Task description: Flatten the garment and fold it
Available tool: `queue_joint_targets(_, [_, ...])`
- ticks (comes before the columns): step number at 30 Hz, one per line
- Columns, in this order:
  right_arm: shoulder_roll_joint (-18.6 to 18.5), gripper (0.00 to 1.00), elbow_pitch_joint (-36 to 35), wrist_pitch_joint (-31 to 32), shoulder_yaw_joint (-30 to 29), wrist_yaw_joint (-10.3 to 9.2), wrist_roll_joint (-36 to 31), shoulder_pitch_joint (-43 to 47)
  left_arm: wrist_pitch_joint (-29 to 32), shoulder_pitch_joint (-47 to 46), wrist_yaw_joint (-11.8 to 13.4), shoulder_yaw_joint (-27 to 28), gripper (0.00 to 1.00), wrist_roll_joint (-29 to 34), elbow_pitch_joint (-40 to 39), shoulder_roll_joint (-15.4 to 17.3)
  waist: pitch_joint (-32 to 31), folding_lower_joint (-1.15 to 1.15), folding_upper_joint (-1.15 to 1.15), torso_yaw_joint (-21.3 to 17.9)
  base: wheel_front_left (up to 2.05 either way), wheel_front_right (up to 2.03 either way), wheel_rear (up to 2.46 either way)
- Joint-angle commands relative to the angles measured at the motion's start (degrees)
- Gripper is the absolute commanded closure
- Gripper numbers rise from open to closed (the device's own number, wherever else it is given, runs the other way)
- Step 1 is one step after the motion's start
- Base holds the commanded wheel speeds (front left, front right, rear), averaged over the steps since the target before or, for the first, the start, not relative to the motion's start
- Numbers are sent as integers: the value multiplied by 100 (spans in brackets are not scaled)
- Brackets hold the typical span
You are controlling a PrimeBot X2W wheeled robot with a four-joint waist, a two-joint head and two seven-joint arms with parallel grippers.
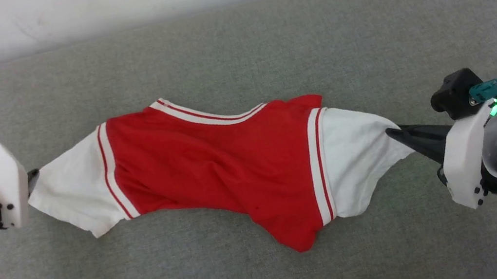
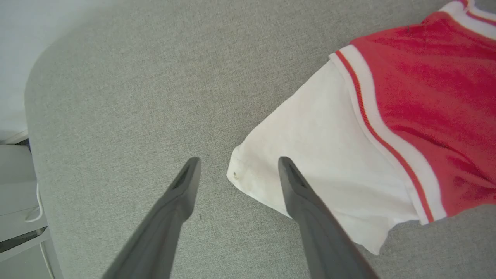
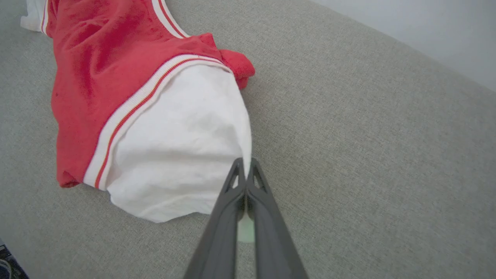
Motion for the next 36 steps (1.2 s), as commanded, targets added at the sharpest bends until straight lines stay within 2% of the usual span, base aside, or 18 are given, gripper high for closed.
queue_joint_targets(1, [47,100,-31,27,-64,-4,-69,53,250,-172,-37,-70,0,-163,53,96,234,-1,-1,-168,0,0,0])
queue_joint_targets(4, [101,100,-83,74,-133,-4,-156,26,842,-422,-37,-192,0,-425,196,235,394,-1,-1,-269,0,0,0])
queue_joint_targets(9, [223,100,-138,105,-196,-4,-284,-47,1475,-652,-38,-497,0,-427,450,419,635,-1,-1,-444,0,0,0])
queue_joint_targets(12, [311,100,-148,110,-201,-4,-336,-85,1553,-687,-38,-624,0,-355,613,510,754,-1,-1,-538,0,0,0])
queue_joint_targets(17, [402,100,-95,85,-188,-4,-365,-103,1504,-602,-38,-867,0,-405,815,447,819,-1,-1,-585,0,0,0])
queue_joint_targets(18, [404,100,-78,80,-191,-4,-367,-104,1530,-583,-38,-941,71,-452,840,427,810,-1,-1,-572,0,0,0])
queue_joint_targets(19, [406,100,-67,73,-191,-4,-370,-106,1545,-575,-38,-1005,100,-518,854,408,787,-1,-1,-560,0,0,0])
queue_joint_targets(28, [383,100,9,-227,-285,-4,-441,-54,753,-640,-38,-1535,100,-850,617,758,276,-1,-1,-298,0,0,0])
queue_joint_targets(36, [314,100,65,-762,-674,-4,-644,-62,-636,-967,-38,-1801,100,-1040,240,973,-282,-1,-1,-32,0,0,0])
